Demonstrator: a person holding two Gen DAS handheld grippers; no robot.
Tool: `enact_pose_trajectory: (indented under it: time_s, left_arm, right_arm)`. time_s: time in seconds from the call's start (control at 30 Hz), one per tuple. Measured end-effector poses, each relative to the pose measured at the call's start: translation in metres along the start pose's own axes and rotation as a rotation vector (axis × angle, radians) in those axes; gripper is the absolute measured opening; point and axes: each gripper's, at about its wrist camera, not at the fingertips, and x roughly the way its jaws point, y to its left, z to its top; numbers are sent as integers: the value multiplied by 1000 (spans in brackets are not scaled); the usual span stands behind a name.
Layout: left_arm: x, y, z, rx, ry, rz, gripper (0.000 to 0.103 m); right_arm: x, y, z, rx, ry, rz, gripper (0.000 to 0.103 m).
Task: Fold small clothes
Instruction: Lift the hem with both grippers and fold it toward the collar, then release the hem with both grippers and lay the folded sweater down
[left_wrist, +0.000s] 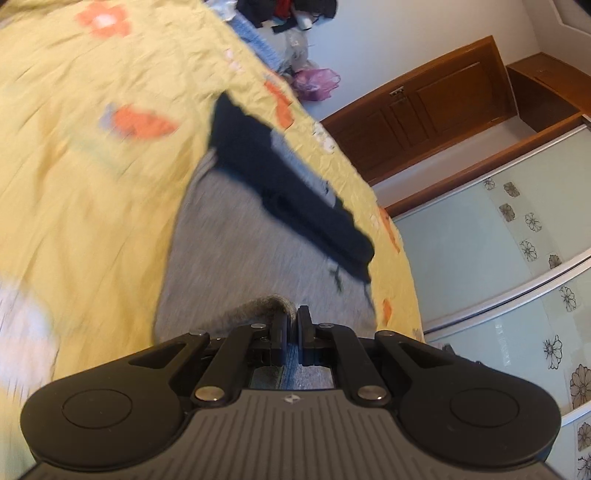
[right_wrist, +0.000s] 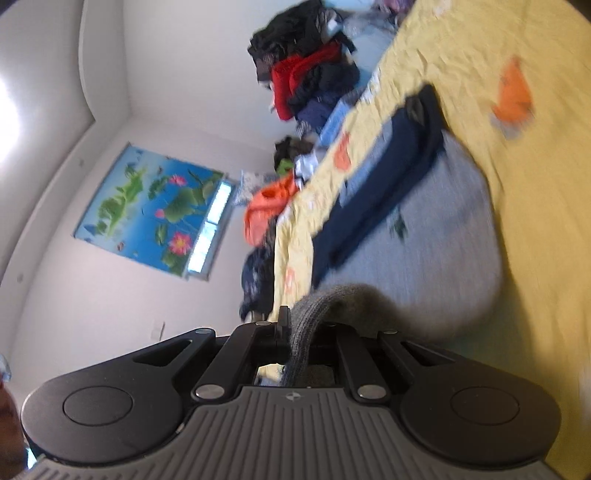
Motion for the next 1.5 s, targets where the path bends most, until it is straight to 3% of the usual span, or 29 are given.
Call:
enact_pose_trajectory:
  time_s: [0.1, 0.2, 0.27, 0.33, 0.47, 0.57, 0.67, 0.73, 0.77, 0.8, 0.83, 0.9, 0.93, 1.03, 1.1, 1.17, 1.23, 1.27, 1.4, 1.5]
  left_arm:
    - [26, -17, 46, 72, -70, -20, 5]
    - [65, -17, 97, 43, -131, -42, 5]
    - [97, -14, 125, 8, -158, -21, 5]
    - [127, -14, 144, 2, -151, 5, 5]
    - [166, -20, 159, 50, -91, 66, 5]
    - [171, -21, 166, 82, -86, 65, 5]
    - [167, -11, 184, 51, -142, 103, 5]
    - [174, 5, 197, 6, -204, 229, 5]
    - [177, 13, 200, -14, -227, 313, 5]
    - [179, 23, 201, -62, -233, 364, 5]
    - [179, 33, 199, -108, -222, 344, 6]
    - [170, 46, 191, -146, -195, 218, 8]
    - [164, 45, 185, -135, -201, 197, 10]
    - [151, 29, 170, 23, -248, 300, 20]
    - [159, 3, 165, 235, -252, 453, 22]
    - [183, -26, 156, 515, -239, 621, 22]
    - [211, -45, 146, 757, -209, 723, 22]
    - [225, -51, 143, 829, -190, 746, 22]
    - [268, -60, 145, 910, -111, 733, 22]
    - [290, -61, 148, 952, -88, 758, 22]
  right_arm:
    - [28, -4, 45, 4, -46, 53, 11]
    - [64, -20, 98, 52, -96, 68, 11]
    - [95, -36, 133, 89, -114, 42, 11]
    - [124, -52, 161, 112, -127, -39, 11]
    - [166, -86, 183, 183, -110, -144, 11]
    - [178, -92, 187, 168, -96, -136, 11]
    - [180, -93, 199, 182, -128, -97, 11]
    - [182, -100, 211, 231, -190, -112, 16]
    - [185, -107, 218, 274, -205, -144, 27]
    - [189, -118, 224, 319, -202, -172, 57]
    - [193, -127, 226, 363, -196, -198, 70]
    - [193, -130, 223, 358, -200, -210, 72]
    - [191, -126, 220, 326, -188, -194, 73]
    - [179, -106, 210, 204, -160, -224, 78]
    - [172, -95, 206, 113, -146, -287, 78]
    - [169, -83, 206, 24, -153, -373, 79]
    - [170, -73, 209, -69, -159, -440, 79]
    - [173, -66, 210, -119, -154, -466, 79]
    - [203, -54, 210, -345, -98, -626, 79]
    - [227, -56, 212, -441, -34, -696, 79]
